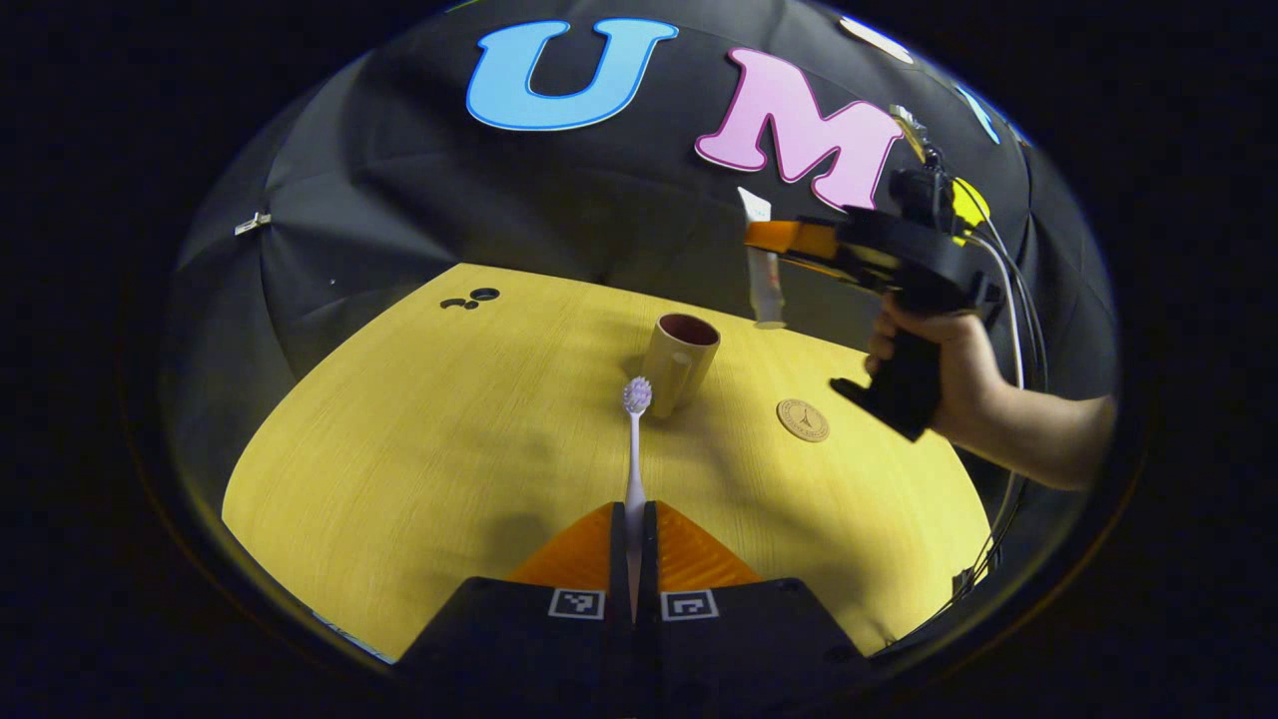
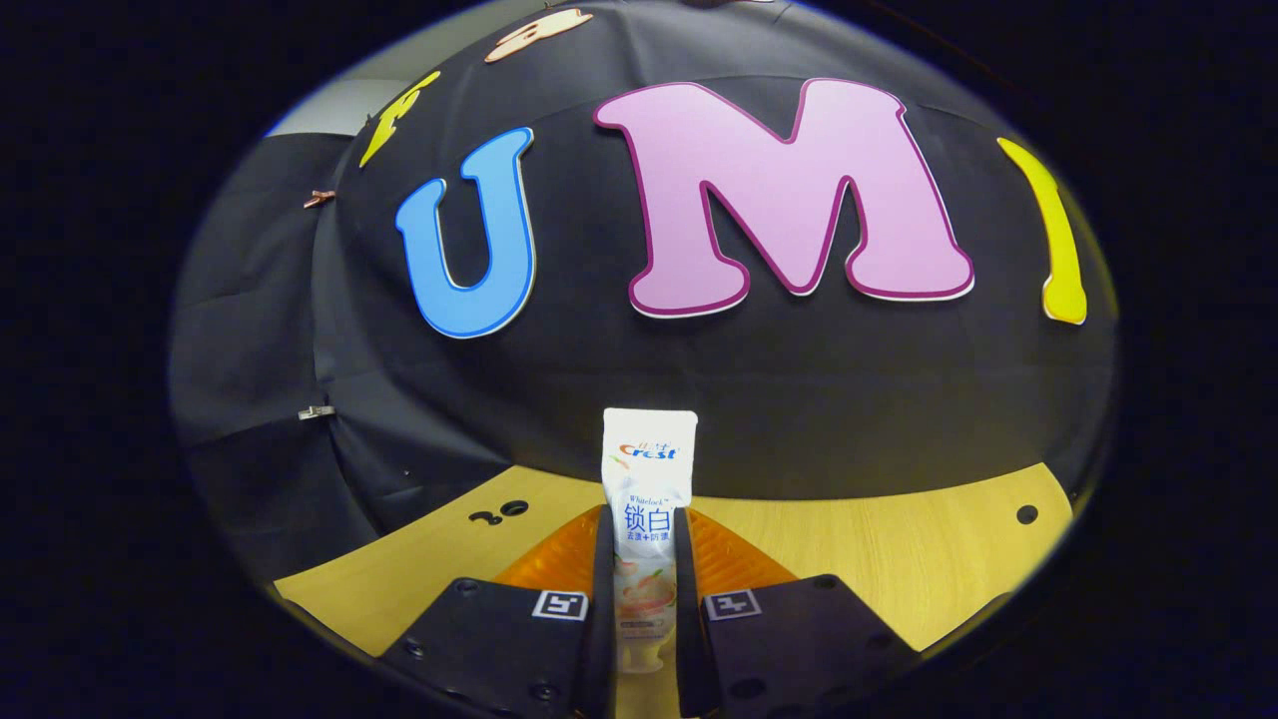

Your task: Put the toothbrush and toothpaste on the desktop into the cup, then pick up the cup and place it on the coaster on the desktop.

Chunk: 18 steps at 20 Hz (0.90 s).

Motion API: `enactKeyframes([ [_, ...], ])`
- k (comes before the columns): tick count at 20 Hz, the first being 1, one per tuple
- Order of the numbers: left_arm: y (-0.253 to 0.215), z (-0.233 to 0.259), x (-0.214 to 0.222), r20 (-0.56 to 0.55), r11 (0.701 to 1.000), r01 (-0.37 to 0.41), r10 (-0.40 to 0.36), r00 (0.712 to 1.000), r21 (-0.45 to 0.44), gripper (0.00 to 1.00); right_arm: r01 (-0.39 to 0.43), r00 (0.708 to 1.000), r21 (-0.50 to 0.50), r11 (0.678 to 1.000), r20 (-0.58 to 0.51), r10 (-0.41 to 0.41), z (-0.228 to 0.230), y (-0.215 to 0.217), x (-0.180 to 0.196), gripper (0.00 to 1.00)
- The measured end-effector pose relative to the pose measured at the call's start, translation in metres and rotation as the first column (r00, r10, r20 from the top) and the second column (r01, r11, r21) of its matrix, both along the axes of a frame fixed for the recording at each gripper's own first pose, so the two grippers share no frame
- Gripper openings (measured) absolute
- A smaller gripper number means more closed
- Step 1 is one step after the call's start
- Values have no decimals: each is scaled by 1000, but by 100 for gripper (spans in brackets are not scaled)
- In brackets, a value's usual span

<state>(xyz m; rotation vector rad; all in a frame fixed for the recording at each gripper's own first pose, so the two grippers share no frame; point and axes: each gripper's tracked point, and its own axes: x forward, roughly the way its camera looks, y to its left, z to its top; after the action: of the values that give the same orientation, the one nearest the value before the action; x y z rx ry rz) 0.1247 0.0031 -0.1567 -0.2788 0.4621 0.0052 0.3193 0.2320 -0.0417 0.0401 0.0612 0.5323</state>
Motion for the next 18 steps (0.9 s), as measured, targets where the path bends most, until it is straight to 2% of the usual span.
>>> enactKeyframes([
  [9, -1, 9, 16, 80, 998, -16, 20, 997, -54, 6, 14, 1000, 28, 1000, -3, -14, -50, 26, 44, 28],
  [14, -6, 6, 22, 96, 999, -7, 12, 995, -50, 6, 1, 1000, 6, 1000, -7, -1, -70, 34, 47, 29],
  [15, -8, 5, 25, 99, 999, -3, 8, 995, -47, 6, 2, 1000, 1, 1000, -7, -2, -74, 34, 49, 24],
  [16, -10, 4, 27, 99, 999, -1, 5, 995, -45, 6, 1, 1000, 0, 1000, -14, -1, -78, 35, 50, 32],
  [17, -13, 3, 30, 100, 999, 0, 5, 995, -46, 6, 1, 1000, 0, 1000, -25, -1, -83, 35, 51, 28],
  [18, -15, 4, 32, 104, 999, 0, 5, 995, -49, 6, -9, 999, 8, 1000, -35, 9, -84, 36, 48, 37],
])
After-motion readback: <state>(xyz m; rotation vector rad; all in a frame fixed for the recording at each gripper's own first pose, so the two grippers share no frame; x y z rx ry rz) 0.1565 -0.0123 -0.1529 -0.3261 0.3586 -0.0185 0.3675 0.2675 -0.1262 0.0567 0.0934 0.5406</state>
